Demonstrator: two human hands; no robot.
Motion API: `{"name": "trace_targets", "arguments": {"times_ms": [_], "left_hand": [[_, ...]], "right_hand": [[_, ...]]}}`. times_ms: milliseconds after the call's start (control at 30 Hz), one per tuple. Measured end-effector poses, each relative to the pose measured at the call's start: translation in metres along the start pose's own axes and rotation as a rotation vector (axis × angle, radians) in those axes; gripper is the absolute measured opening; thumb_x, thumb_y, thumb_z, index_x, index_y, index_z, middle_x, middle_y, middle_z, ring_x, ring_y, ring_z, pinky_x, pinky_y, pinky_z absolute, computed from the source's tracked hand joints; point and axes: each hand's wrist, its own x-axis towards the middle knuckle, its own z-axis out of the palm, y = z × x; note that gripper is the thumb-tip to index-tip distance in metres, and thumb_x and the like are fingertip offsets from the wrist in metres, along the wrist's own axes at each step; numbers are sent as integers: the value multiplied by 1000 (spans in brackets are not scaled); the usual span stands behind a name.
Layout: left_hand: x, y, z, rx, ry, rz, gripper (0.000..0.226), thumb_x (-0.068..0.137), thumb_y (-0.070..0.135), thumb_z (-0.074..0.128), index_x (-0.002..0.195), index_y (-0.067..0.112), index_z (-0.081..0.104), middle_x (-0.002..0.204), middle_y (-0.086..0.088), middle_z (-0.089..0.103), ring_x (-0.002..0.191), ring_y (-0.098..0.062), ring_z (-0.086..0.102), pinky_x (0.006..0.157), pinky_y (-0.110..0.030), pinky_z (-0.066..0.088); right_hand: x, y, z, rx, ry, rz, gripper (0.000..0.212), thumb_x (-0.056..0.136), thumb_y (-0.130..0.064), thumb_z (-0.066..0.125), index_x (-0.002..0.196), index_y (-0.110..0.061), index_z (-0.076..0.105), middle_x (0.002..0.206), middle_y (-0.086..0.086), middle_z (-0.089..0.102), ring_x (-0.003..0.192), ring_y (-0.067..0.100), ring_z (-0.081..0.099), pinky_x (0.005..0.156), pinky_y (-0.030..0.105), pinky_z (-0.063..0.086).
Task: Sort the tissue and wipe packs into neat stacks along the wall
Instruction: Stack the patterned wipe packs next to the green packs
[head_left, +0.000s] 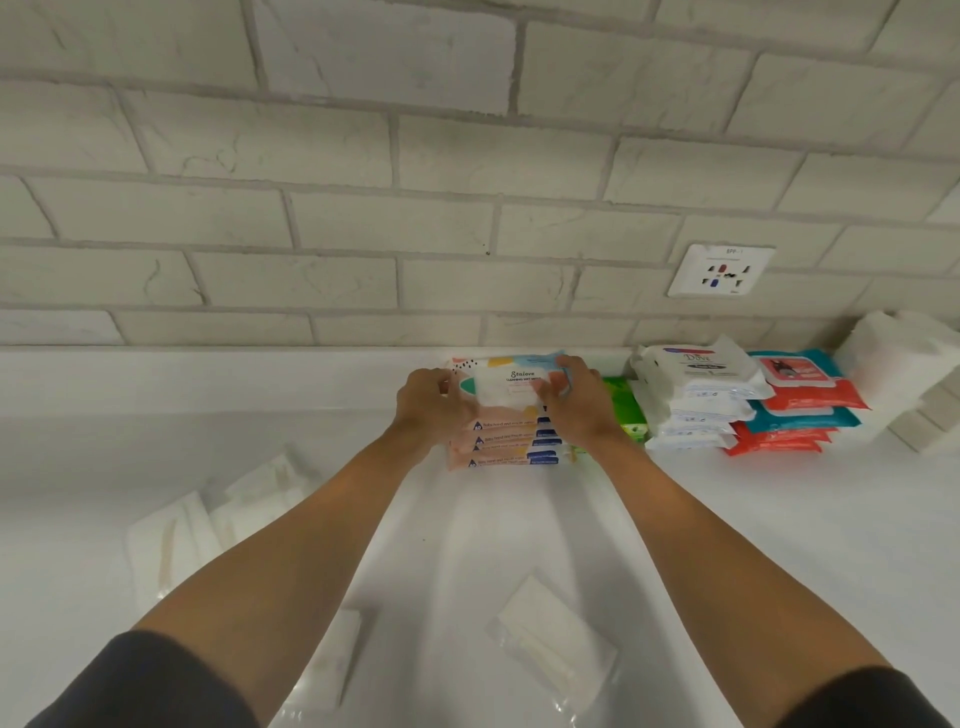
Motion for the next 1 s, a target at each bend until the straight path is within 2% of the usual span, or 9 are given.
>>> {"name": "trace_targets", "arguments": {"times_ms": [67, 133, 233, 333, 467, 533, 667, 833, 1000], "left_hand": [[-1, 0, 0, 13, -17, -2, 21, 83, 13, 56, 95, 2, 69, 95, -7, 73, 72, -18, 66, 55, -27, 52], [-4, 1, -1, 11, -53, -14, 24, 84, 14, 57, 105, 9, 69, 102, -3, 71, 83, -19, 68, 60, -29, 56], [-7, 0, -3, -40, -103, -29, 36, 85, 19, 59, 121, 20, 63, 113, 0, 66, 95, -18, 66, 60, -23, 54], [-10, 2, -4, -83, -116, -46, 40, 86, 20, 58, 126, 21, 59, 115, 0, 65, 94, -17, 67, 62, -23, 55], [-13, 3, -4, -89, -92, -71, 54, 90, 22, 60, 142, 18, 43, 124, 1, 56, 97, -14, 57, 54, -14, 42], [-15, 0, -8, -82, -58, -69, 61, 90, 28, 63, 145, 17, 39, 131, -2, 52, 102, -14, 51, 61, -16, 40], [-25, -5, -20, -51, 1, -39, 54, 89, 34, 64, 138, 21, 45, 128, 1, 53, 105, -14, 51, 80, -25, 40], [-55, -12, -33, 26, 18, 35, 35, 88, 30, 65, 122, 24, 59, 115, 6, 59, 107, -18, 59, 83, -25, 43], [-98, -18, -50, 67, -66, 158, 23, 87, 24, 69, 110, 21, 67, 106, 7, 66, 97, -15, 61, 81, -21, 44]], "right_hand": [[0, 0, 1, -54, 3, -4, 46, 95, -41, 52, 137, -24, 45, 129, 11, 53, 122, 32, 45, 103, 47, 39], [0, 1, 2, -93, 6, -14, 40, 96, -40, 48, 133, -26, 48, 129, 10, 53, 123, 31, 42, 103, 44, 35], [-2, 1, 3, -118, 11, -13, 36, 96, -38, 45, 131, -27, 50, 128, 9, 53, 122, 31, 40, 101, 42, 33], [-4, -2, 3, -130, 26, -24, 38, 95, -39, 45, 131, -27, 49, 129, 10, 52, 122, 32, 40, 100, 43, 31], [-14, -7, -5, -114, 63, -17, 39, 97, -35, 46, 135, -29, 48, 134, 9, 43, 124, 33, 37, 105, 45, 31], [-21, -9, -9, -113, 106, -42, 38, 97, -33, 46, 135, -30, 48, 136, 8, 40, 124, 33, 36, 106, 45, 32], [-39, -9, -16, -111, 198, -101, 30, 96, -30, 49, 126, -30, 54, 135, 5, 41, 124, 30, 35, 104, 38, 27], [-78, -9, -20, -68, 205, -189, 30, 90, -25, 59, 120, -26, 60, 129, 5, 51, 122, 30, 40, 103, 41, 34], [-123, 0, -26, -11, 76, -242, 24, 86, -20, 63, 110, -25, 67, 114, 4, 64, 105, 26, 57, 90, 46, 50]]}}
